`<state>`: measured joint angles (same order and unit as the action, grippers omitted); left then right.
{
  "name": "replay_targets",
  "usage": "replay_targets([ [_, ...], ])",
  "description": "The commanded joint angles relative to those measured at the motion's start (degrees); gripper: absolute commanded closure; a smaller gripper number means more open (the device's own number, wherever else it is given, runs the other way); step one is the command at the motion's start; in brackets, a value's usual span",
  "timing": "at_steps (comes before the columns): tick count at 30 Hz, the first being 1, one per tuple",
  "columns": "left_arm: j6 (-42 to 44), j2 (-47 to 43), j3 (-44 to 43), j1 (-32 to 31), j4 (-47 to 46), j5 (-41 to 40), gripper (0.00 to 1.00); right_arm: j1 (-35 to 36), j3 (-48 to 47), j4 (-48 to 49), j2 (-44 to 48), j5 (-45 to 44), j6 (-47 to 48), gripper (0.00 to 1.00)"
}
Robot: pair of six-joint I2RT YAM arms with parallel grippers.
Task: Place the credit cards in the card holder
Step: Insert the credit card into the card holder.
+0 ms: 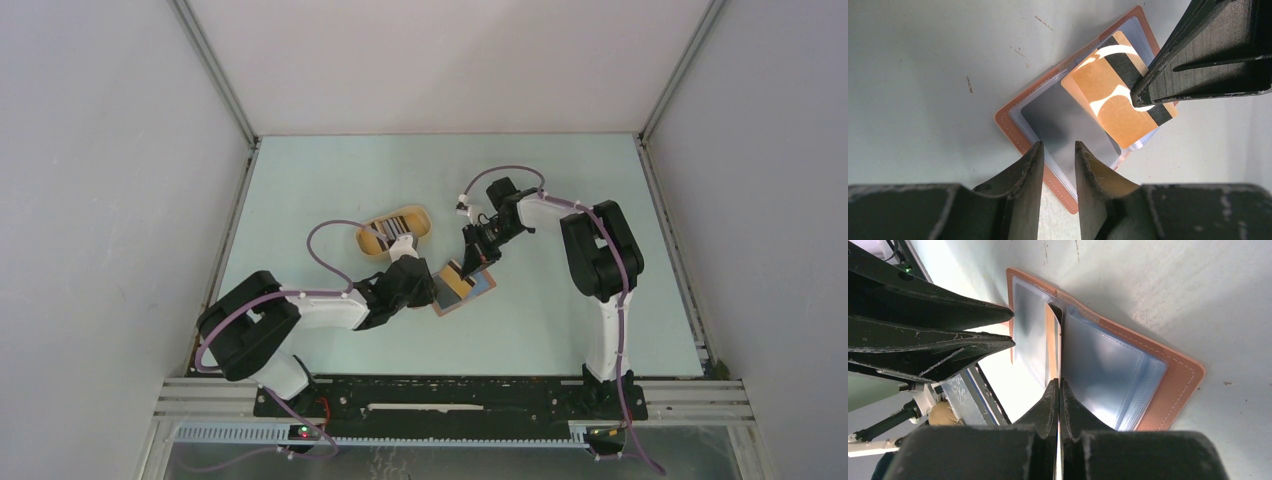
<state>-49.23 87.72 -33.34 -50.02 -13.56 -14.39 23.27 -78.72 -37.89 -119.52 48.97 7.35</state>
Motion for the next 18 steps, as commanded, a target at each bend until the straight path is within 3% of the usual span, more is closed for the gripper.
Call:
replay_targets([
  [1,1.3,0.5,-2.4,-0.4,0.0,-0.4,0.66,0.7,-1.3,0.0,-1.1,-5.3,1.4,1.0],
  [18,1.3,0.6,-2.5,-0.4,0.0,-0.3,0.66,2.0,-1.9,-1.1,-3.5,-5.2,0.3,1.0],
])
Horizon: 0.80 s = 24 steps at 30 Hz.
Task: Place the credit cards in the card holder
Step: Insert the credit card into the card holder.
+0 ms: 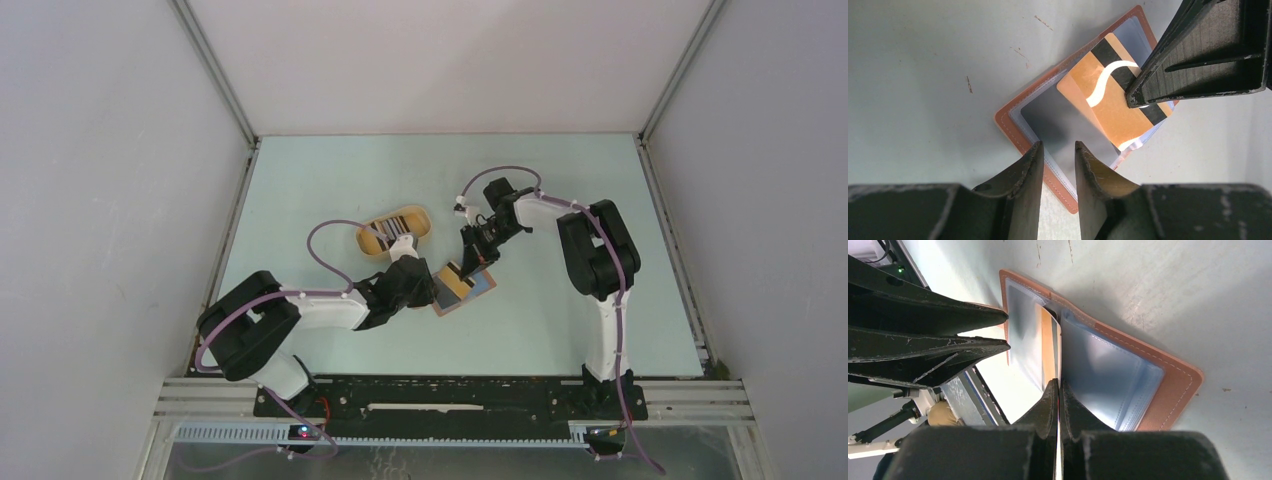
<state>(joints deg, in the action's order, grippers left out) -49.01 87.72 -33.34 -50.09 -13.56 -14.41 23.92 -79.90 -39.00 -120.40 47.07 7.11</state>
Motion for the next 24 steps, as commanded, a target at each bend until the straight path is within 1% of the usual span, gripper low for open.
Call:
replay_targets([
  [1,1.1,0.6,-2.5,-0.4,0.0,-0.3,0.66,1.5,-0.7,0.0,-2.7,-3.1,0.5,1.0],
  [9,1.2,0.7,-2.6,-0.3,0.1,-0.4,0.65,1.8,-0.1,0.7,-2.9,-1.9,-0.8,1.0],
  [24,1.3,0.5,-2.5,-0.4,-0.1,-0.3,0.65,1.8,3.4,6.3,-1.7,-0.4,-4.6,0.99],
])
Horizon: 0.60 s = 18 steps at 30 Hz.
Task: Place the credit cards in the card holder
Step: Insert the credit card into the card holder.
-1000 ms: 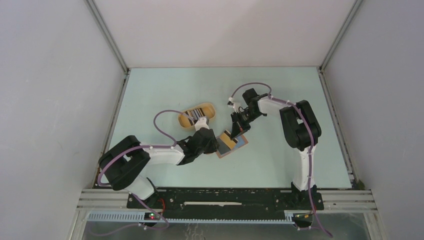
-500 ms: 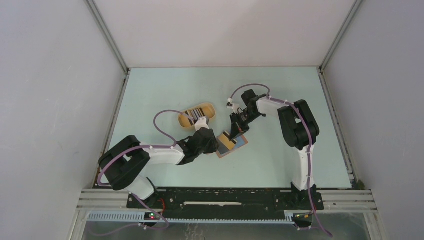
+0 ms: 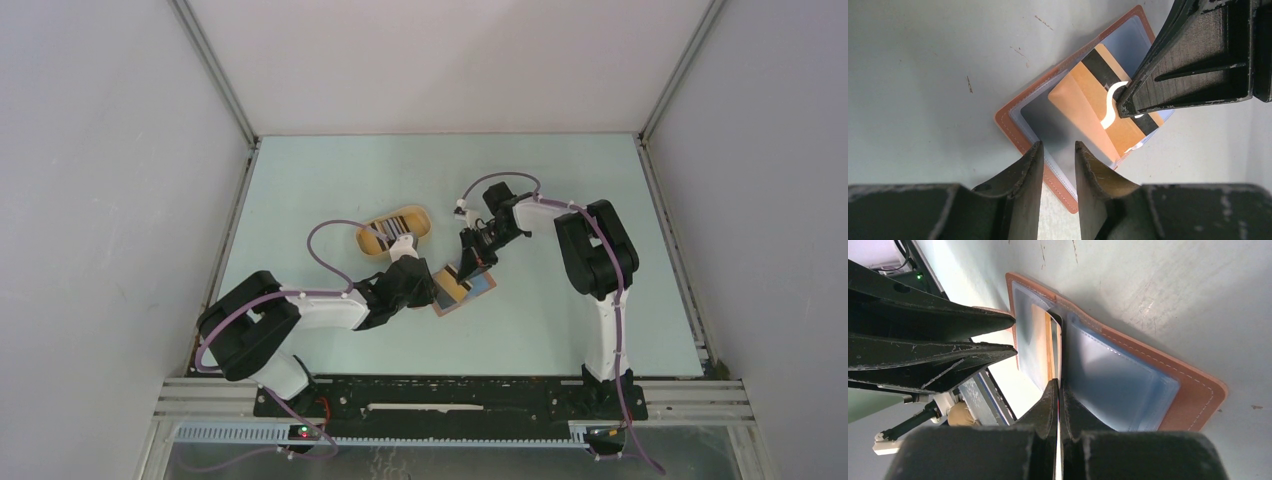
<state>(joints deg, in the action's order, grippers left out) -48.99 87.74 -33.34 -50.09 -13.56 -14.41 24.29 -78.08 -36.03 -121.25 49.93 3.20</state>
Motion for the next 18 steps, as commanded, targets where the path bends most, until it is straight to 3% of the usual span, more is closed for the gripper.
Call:
replay_targets([
  [1,1.3,0.4,-2.5,-0.4,-0.1,-0.3,0.65,1.5,1.7,3.5,-0.9,-3.1,-0.8,0.99],
  [9,1.3,-0.8,-1.2,-0.4,-1.8,-0.3,0.63,1.1,1.6,3.0,0.2,-3.4,0.2,0.92],
  [18,1.0,-3.7,1.4,-0.4,-4.1,-0.1,0.59,1.3,1.0,1.7,2.6,-5.8,2.3,0.77],
])
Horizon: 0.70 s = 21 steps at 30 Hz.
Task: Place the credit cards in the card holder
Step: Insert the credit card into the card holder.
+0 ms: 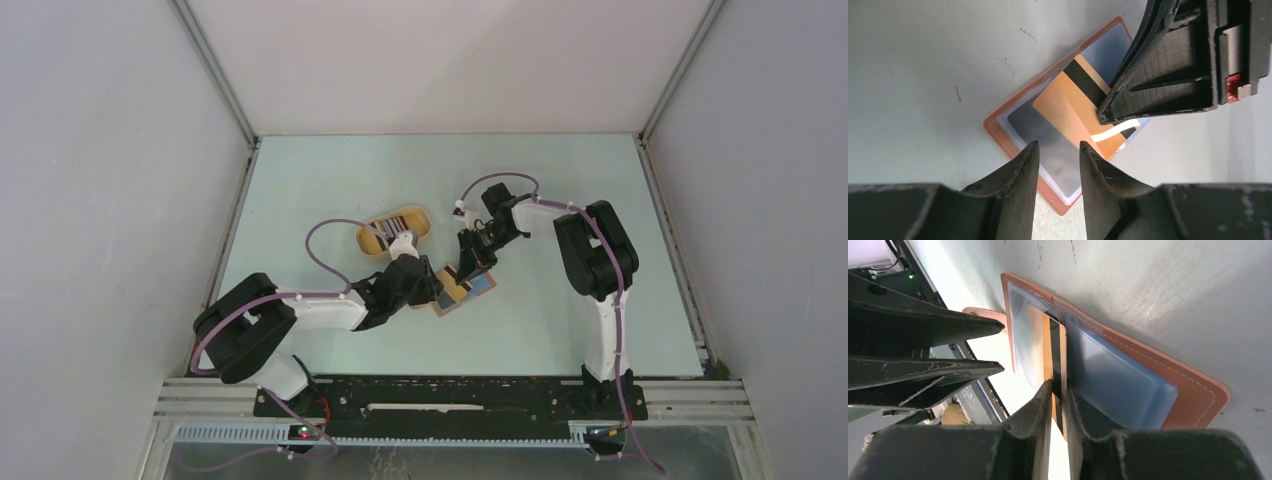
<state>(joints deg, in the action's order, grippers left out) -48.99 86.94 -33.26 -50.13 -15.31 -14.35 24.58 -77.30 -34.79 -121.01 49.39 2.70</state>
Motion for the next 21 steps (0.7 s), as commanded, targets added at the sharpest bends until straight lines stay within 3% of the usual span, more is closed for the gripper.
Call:
replay_targets([
  [1,0.9,-3.0,1.5,-0.3,-2.3,-0.3,0.59,1.1,0.2,0.3,2.8,-5.4,3.0,0.76],
  [21,-0.5,-1.2,-1.0,-0.4,3.8,-2.6,0.63,4.0,-0.2,-0.7,7.1,-12.7,7.4,0.61],
])
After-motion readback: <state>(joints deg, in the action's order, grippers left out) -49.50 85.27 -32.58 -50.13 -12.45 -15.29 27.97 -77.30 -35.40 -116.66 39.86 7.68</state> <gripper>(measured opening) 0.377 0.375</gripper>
